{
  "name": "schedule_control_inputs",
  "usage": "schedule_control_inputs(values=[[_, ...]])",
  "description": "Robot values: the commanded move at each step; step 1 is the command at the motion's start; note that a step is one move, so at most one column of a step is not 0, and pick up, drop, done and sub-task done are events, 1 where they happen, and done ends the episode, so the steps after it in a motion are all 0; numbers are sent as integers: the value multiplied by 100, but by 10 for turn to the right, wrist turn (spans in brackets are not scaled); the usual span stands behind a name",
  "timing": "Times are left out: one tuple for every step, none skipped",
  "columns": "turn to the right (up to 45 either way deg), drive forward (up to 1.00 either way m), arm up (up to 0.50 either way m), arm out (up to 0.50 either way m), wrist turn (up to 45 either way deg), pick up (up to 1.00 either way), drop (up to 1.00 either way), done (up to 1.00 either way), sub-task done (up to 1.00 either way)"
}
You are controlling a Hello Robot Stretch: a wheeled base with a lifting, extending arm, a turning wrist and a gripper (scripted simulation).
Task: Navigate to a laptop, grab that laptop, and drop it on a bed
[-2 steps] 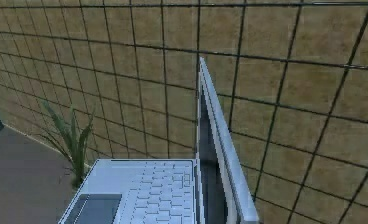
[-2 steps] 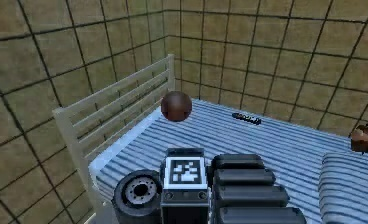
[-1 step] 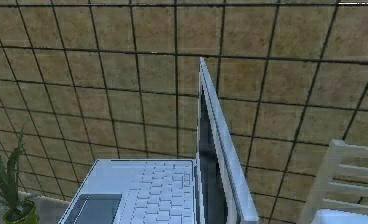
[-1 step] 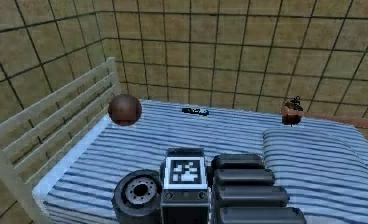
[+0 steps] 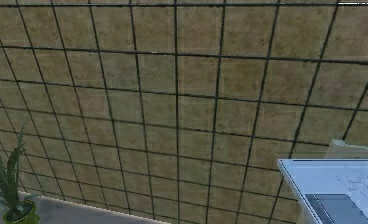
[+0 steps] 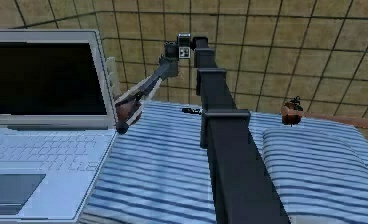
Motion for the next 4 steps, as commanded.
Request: schedule_control_inputs(values=[[0, 0, 0, 0, 450, 0, 0, 0, 0], [0, 0, 0, 0, 450, 0, 0, 0, 0], [0, 0, 0, 0, 450, 0, 0, 0, 0], [0, 0, 0, 0, 450, 0, 0, 0, 0]])
